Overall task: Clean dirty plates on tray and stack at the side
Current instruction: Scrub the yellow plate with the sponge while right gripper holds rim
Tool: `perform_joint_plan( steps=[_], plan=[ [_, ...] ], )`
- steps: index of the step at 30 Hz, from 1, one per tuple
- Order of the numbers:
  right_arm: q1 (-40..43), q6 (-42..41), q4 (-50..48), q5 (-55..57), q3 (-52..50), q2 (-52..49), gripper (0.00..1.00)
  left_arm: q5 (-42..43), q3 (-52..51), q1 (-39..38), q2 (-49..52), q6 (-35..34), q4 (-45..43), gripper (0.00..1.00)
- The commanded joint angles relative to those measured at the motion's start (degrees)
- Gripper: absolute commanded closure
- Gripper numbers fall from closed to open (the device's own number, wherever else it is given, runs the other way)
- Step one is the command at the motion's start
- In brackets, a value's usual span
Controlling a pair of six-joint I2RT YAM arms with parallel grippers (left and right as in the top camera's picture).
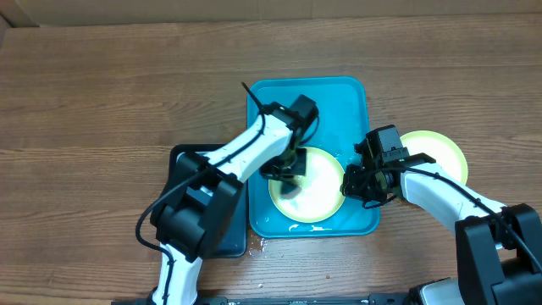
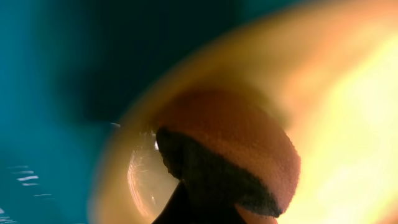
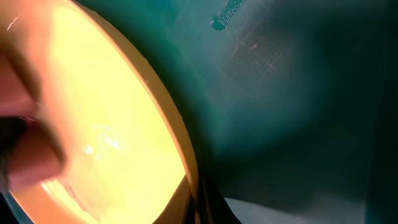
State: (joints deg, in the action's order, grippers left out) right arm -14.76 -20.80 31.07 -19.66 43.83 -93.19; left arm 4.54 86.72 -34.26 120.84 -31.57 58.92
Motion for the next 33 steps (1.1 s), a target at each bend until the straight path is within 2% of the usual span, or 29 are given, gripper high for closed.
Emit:
perform_joint_plan(
  steps=[1,5,9,10,12,17,21,28,33],
  plan=[
    [-0.39,-0.24,0.68,2.21,-0.72,-1.99,0.96,-12.41,-0.11,3.21,0.55,1.62,0.15,0.96],
    [-0.39,-0.24,0.66,2.21,-0.72,-1.99,0.96,-0.72,-0.15,3.50,0.68,5.42,-3.61,0.96],
    [-0.39,-0.24,0.70,2.21,-0.72,-1.99,0.96,20.81,-0.37,2.21,1.46,10.03,-9.40,0.96],
    [-0.39,-0.24,0.70,2.21,-0.72,-1.99,0.96,24.04,-0.37,1.73,1.75,10.82,-10.23,0.96],
    [-0.39,-0.24,0.70,2.21,-0.72,-1.99,0.96,28.09,-0.37,0.15,2.78,11.50,-10.97,0.96],
    [-0.39,-0.26,0.72,2.19,-0.72,-1.99,0.96,28.28,-0.37,-2.27,3.93,13.35,-7.32,0.96],
    [-0.39,-0.24,1.07,2.03,-0.72,-1.99,0.96,21.53,-0.37,-2.51,3.98,13.29,-1.14,0.96],
    [-0.39,-0.26,1.14,1.99,-0.72,-1.99,0.96,-8.35,-0.37,-1.62,3.98,3.23,7.87,0.96],
    [-0.39,-0.24,1.14,1.99,-0.72,-1.99,0.96,-21.55,-0.11,-0.44,3.96,0.35,8.96,0.96]
  ],
)
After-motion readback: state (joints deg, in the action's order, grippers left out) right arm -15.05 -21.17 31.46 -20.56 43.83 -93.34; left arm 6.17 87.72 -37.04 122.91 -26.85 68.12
